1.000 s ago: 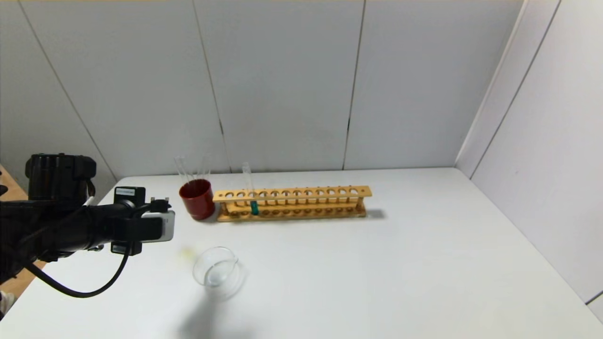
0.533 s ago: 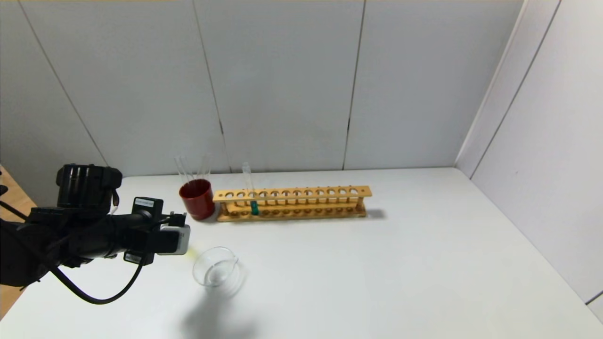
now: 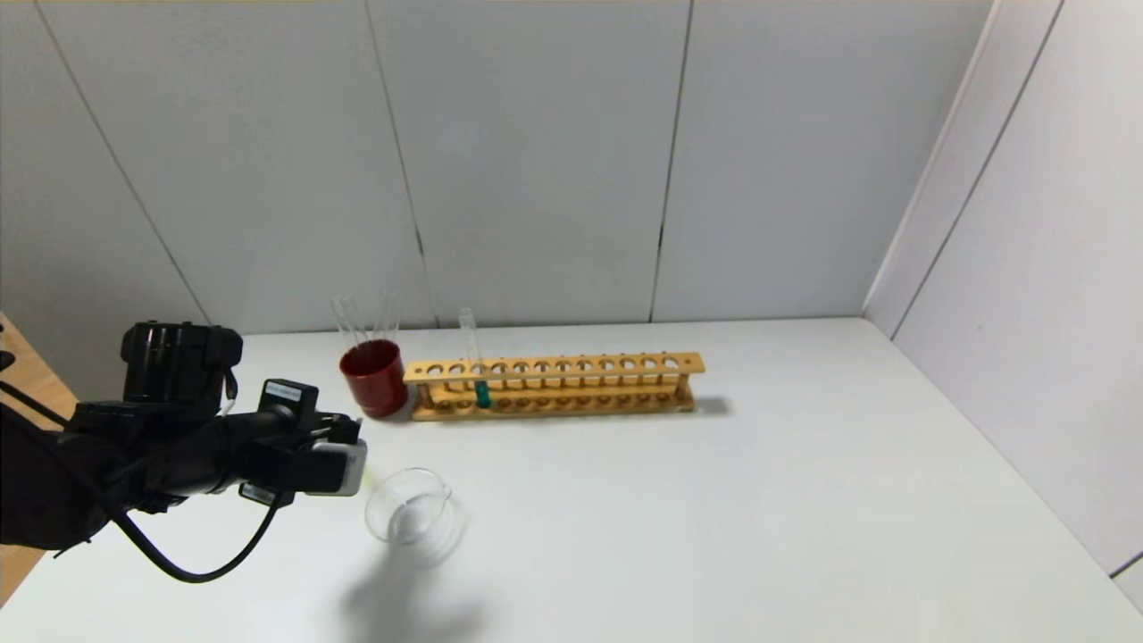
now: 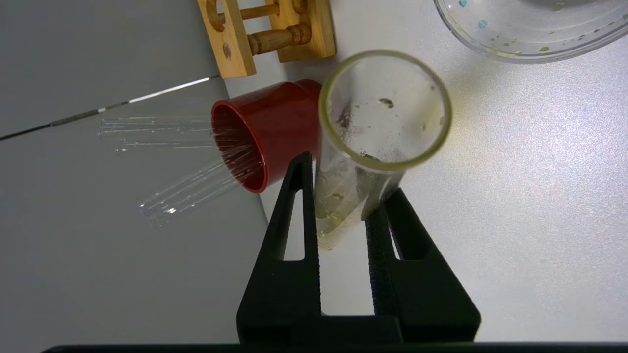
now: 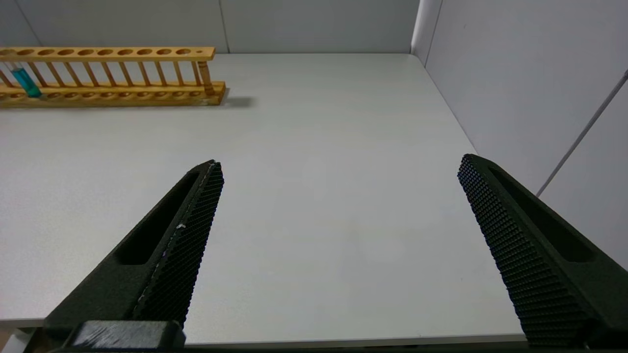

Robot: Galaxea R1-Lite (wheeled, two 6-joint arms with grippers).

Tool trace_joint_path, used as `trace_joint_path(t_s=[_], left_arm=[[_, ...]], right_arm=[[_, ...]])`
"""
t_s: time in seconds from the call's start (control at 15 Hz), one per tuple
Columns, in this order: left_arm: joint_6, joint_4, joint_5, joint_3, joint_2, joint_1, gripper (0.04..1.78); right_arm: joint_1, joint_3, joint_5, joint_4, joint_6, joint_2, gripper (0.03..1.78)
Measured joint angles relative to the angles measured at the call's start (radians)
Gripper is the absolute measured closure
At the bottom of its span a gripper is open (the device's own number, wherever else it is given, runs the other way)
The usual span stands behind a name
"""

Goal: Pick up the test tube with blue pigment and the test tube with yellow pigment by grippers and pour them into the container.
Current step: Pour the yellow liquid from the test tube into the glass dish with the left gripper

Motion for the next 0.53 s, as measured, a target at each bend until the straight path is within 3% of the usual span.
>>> trace_joint_path(t_s=[0.53], left_arm=[[0.144,-0.027,0.032,-0.010,0.019,0.000,1.50]], right_arm=[[0.000,0.000,0.000,0.000,0.000,0.000,0.06]])
